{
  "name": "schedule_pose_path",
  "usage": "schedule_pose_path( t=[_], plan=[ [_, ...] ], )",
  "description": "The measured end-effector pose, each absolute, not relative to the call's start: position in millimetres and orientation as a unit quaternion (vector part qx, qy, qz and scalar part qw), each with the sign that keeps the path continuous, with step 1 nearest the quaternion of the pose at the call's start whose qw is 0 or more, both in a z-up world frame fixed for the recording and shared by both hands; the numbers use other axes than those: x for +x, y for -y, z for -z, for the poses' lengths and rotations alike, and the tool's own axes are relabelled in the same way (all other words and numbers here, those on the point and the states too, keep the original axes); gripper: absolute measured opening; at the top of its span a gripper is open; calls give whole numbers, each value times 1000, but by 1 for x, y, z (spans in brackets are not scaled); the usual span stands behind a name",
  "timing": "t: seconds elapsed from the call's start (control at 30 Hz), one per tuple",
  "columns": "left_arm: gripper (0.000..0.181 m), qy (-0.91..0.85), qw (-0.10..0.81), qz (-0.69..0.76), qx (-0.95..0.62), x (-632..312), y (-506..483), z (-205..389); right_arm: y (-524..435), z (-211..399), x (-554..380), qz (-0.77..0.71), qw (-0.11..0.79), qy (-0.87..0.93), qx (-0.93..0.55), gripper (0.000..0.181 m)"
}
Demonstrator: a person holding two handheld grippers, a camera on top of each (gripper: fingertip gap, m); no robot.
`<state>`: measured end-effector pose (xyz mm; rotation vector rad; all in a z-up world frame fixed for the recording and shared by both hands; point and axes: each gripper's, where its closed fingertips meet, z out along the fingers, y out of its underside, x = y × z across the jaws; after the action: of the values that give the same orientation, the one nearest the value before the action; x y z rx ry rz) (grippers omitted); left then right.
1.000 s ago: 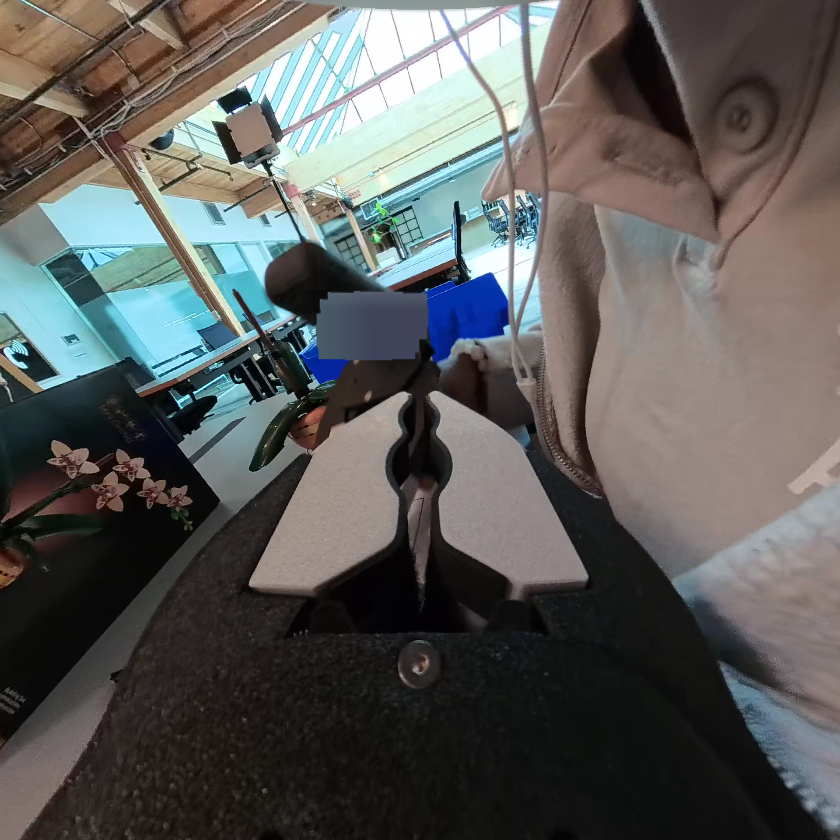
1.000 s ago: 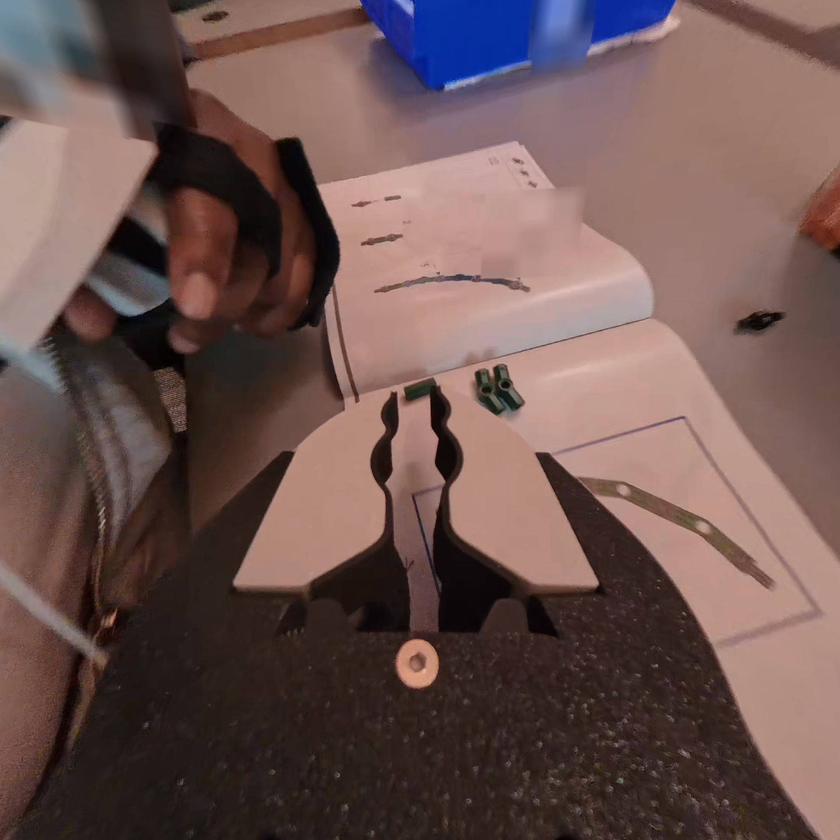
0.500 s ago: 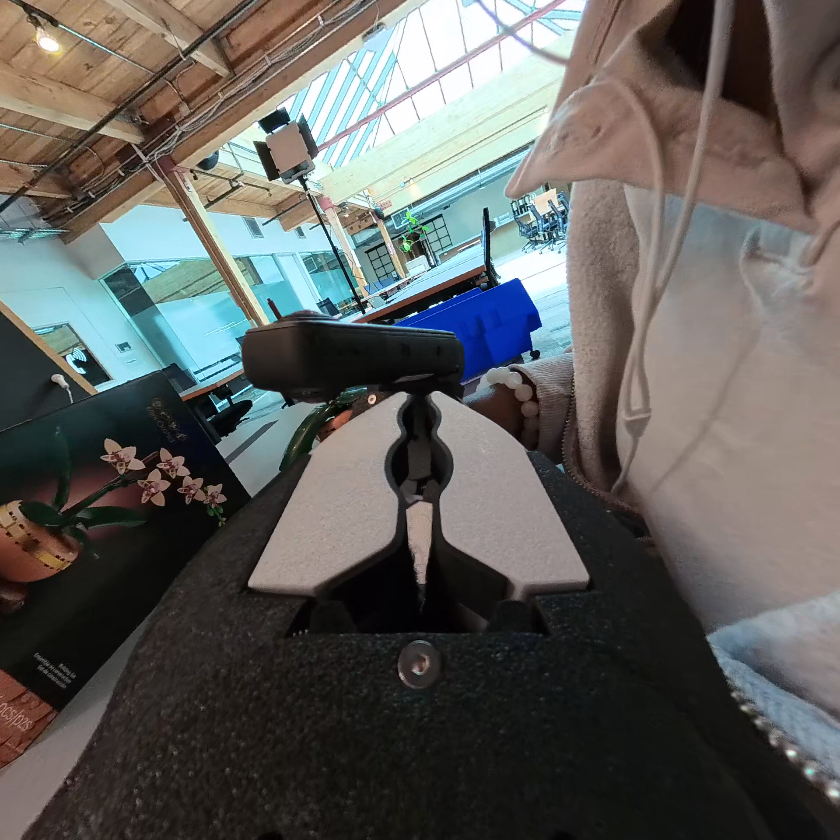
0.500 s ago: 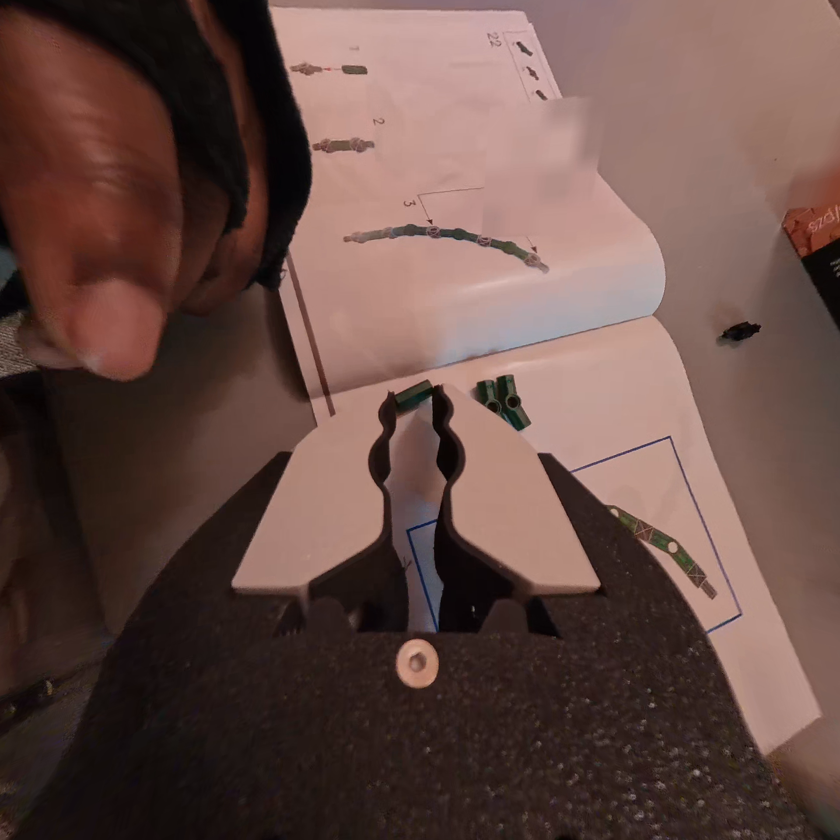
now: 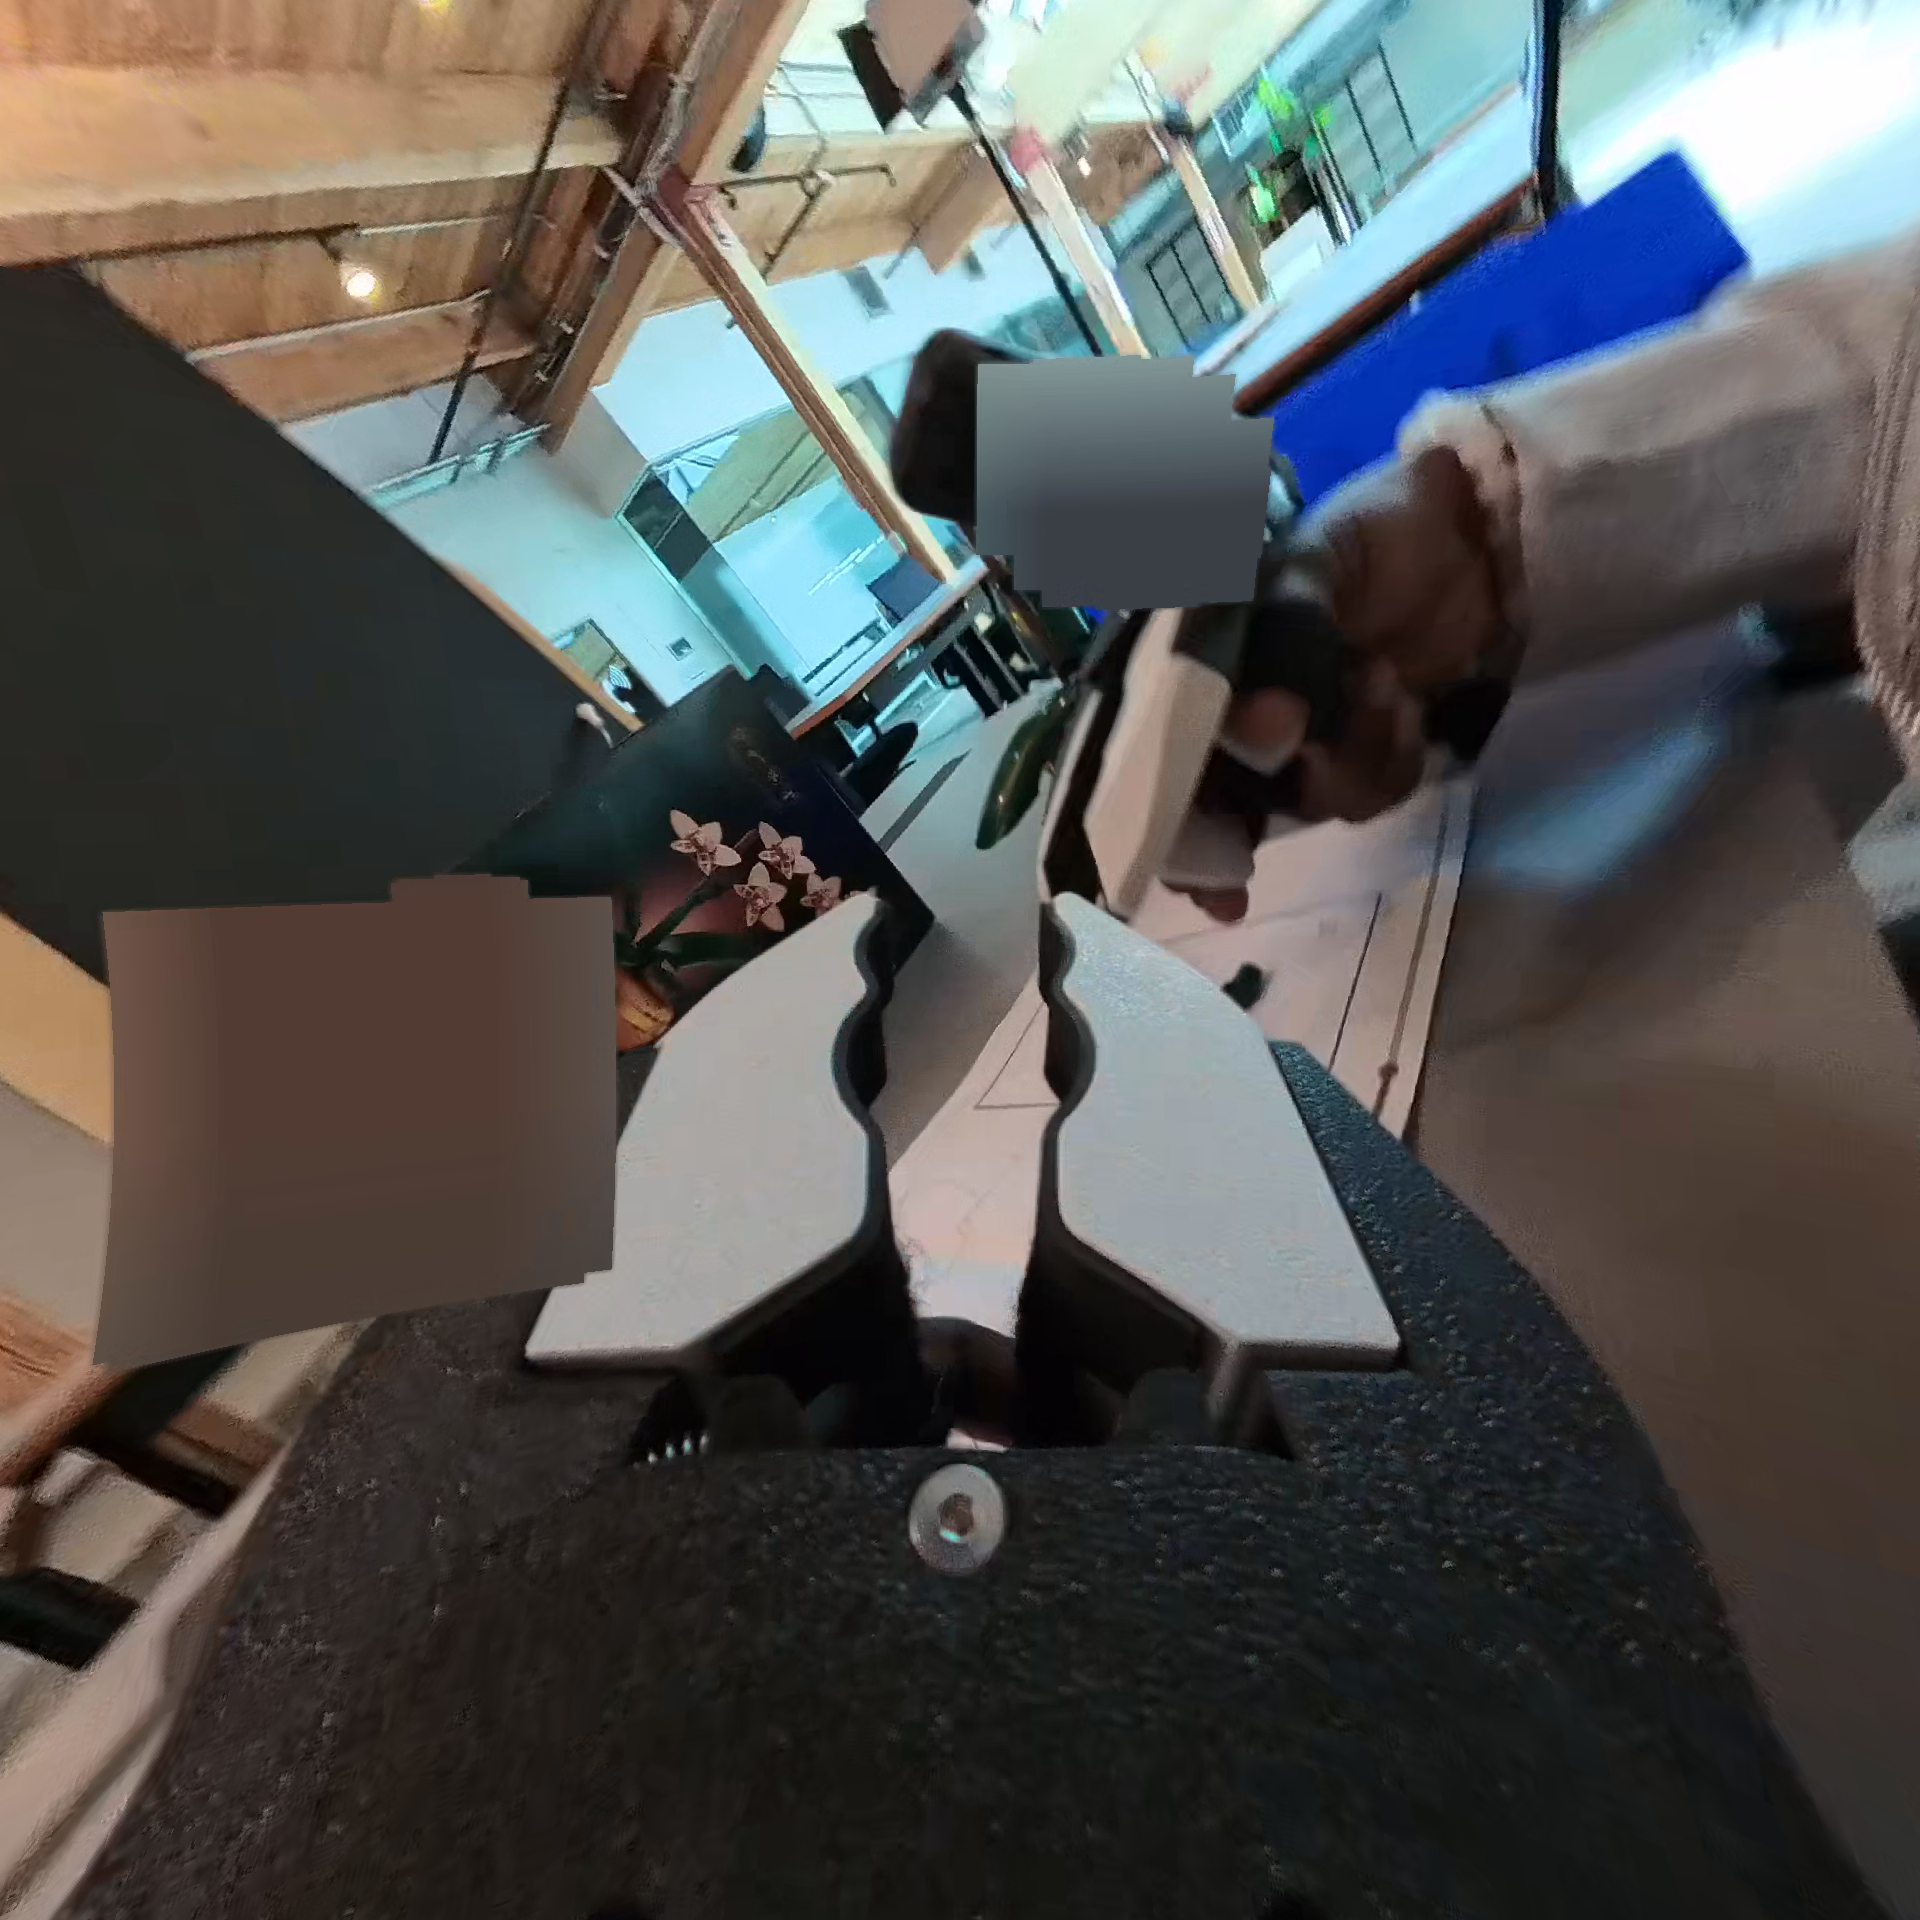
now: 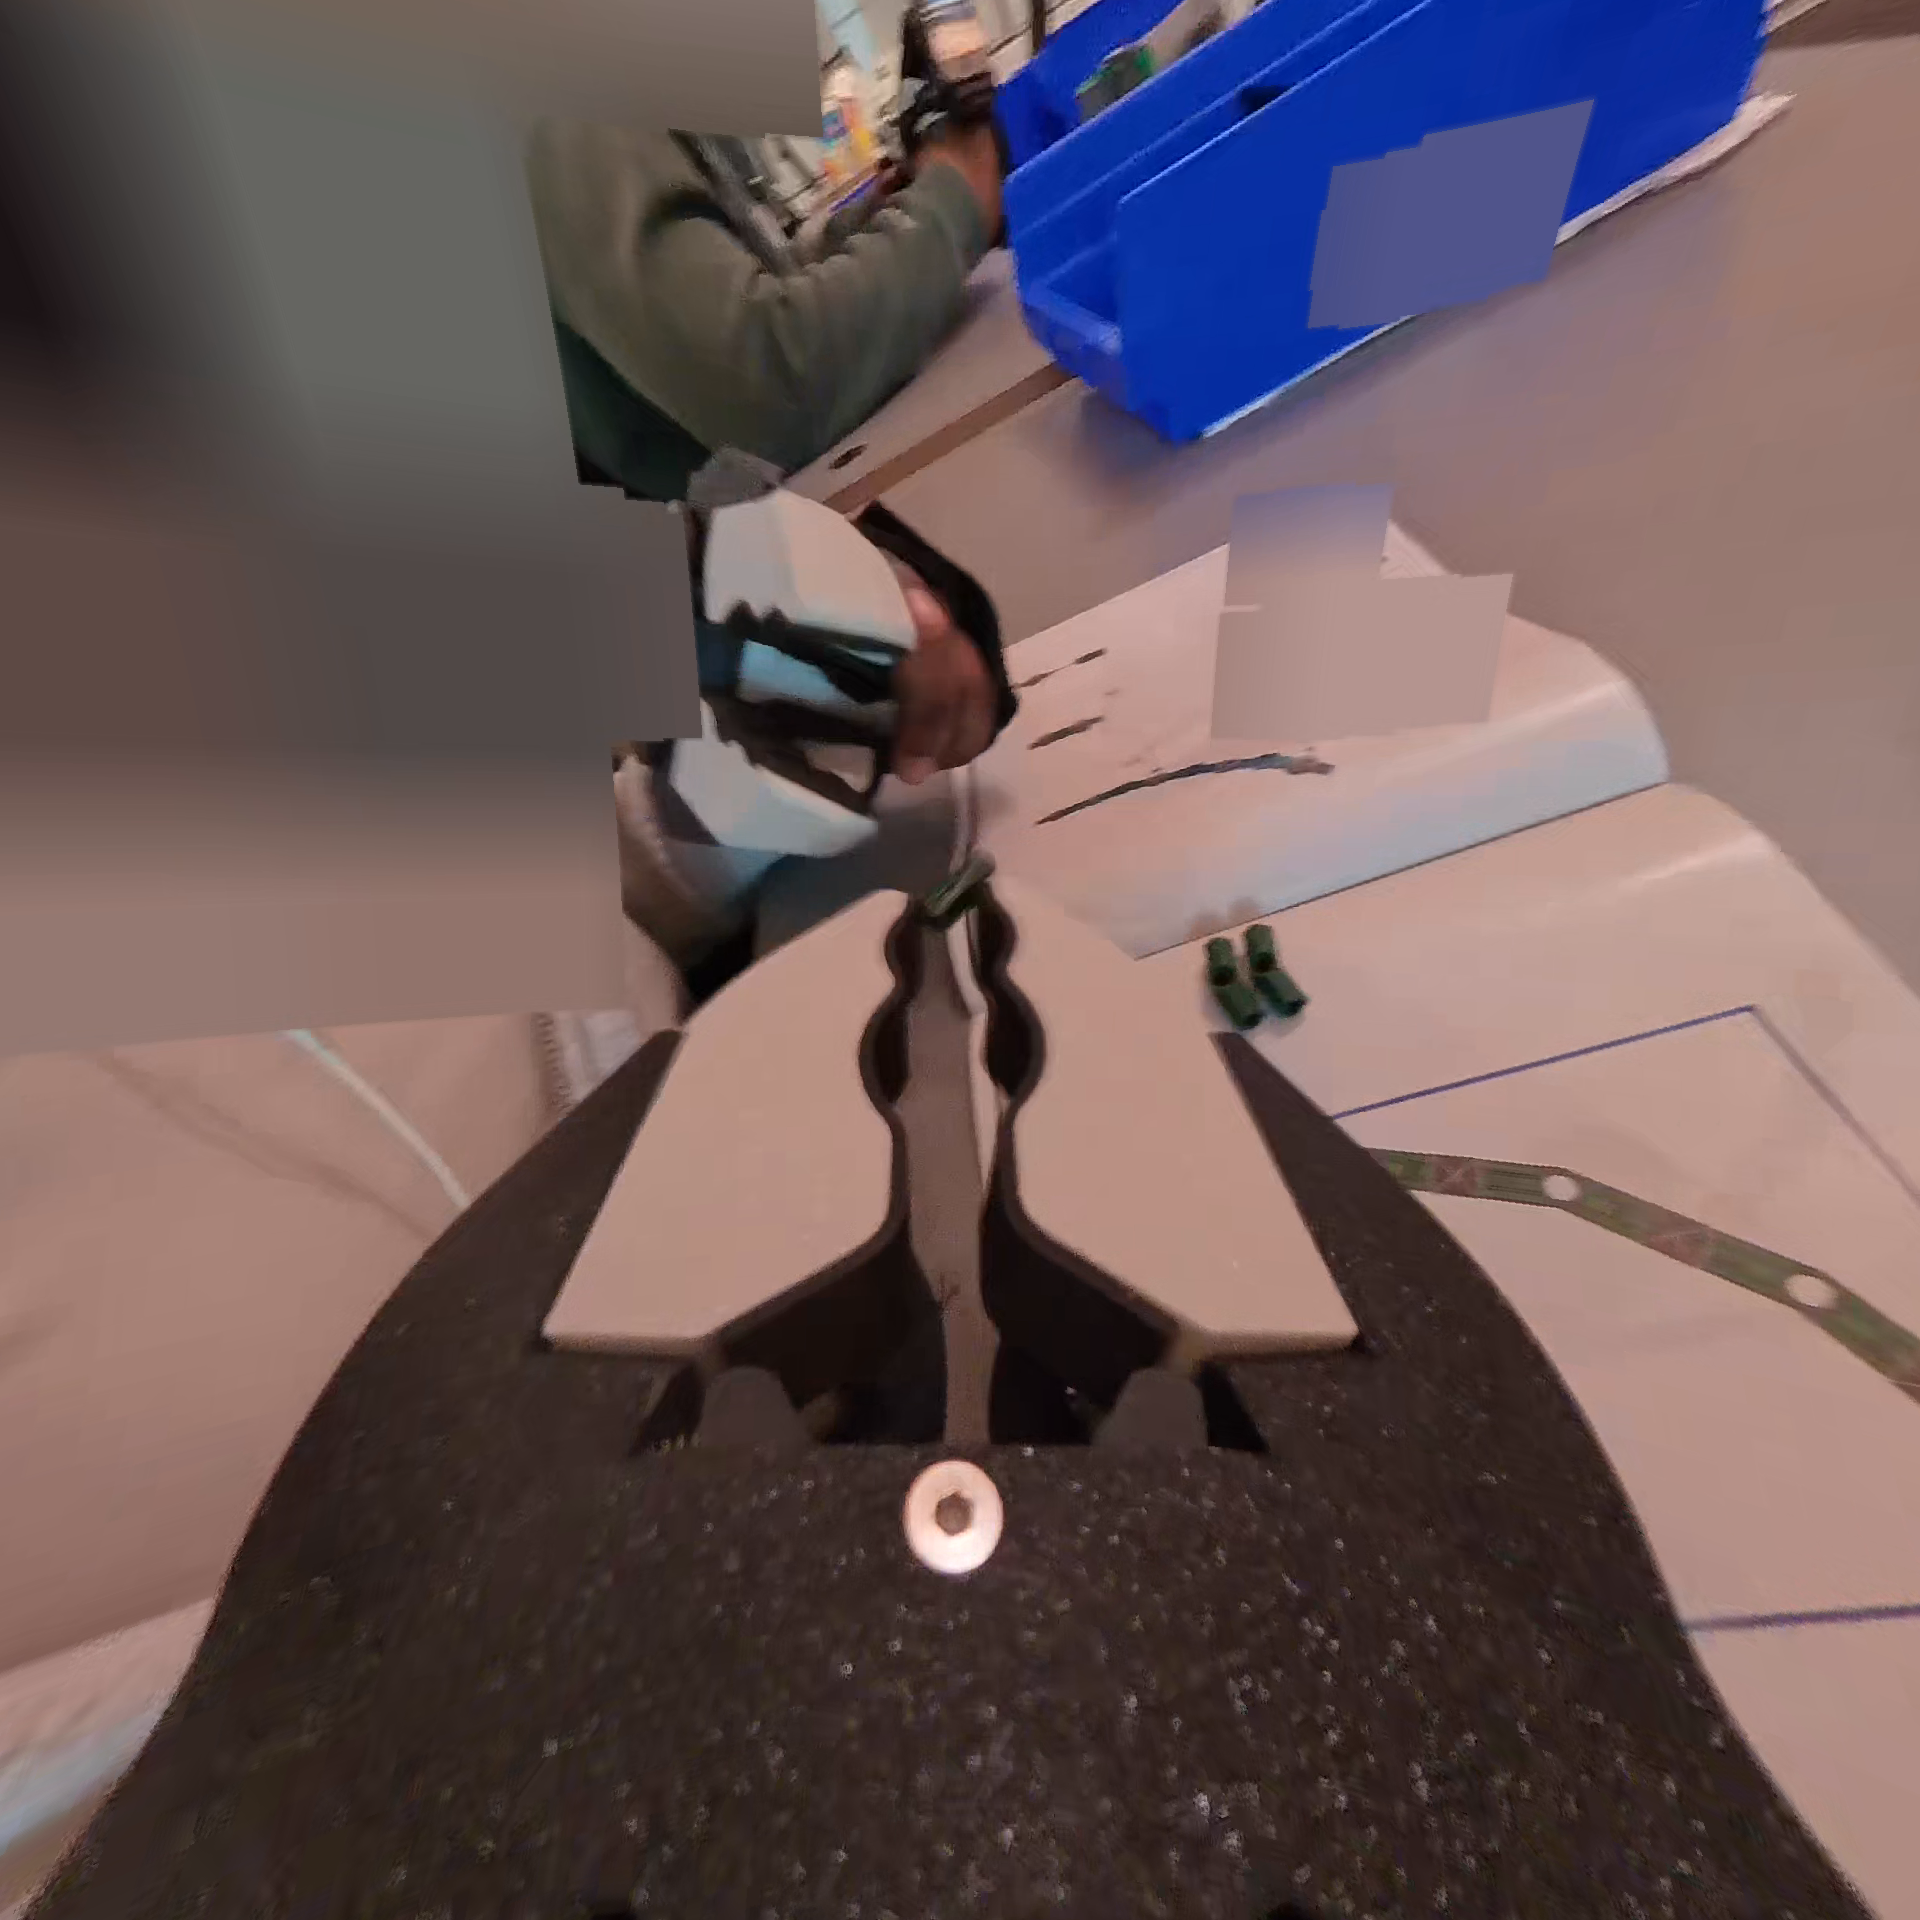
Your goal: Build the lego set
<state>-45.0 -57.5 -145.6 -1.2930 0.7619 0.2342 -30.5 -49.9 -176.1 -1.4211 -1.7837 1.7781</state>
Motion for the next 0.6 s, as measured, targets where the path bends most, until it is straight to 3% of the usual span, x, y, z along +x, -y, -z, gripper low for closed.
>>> schedule_pose_path(
  t=[0.13,0.27,0.4,0.6],
  plan=[
    [27,-431,681,-168,-568,-25,54,166,61,178,-23,-621,52,620,-477,8],
    [15,-442,624,-166,-622,-28,42,191,50,207,-31,-565,64,639,-518,7],
    [6,-445,623,-177,-618,-27,40,192,47,202,-31,-575,67,634,-513,7],
    [26,-436,620,-192,-624,-35,40,192,45,200,-28,-571,62,642,-508,7]
  ],
)
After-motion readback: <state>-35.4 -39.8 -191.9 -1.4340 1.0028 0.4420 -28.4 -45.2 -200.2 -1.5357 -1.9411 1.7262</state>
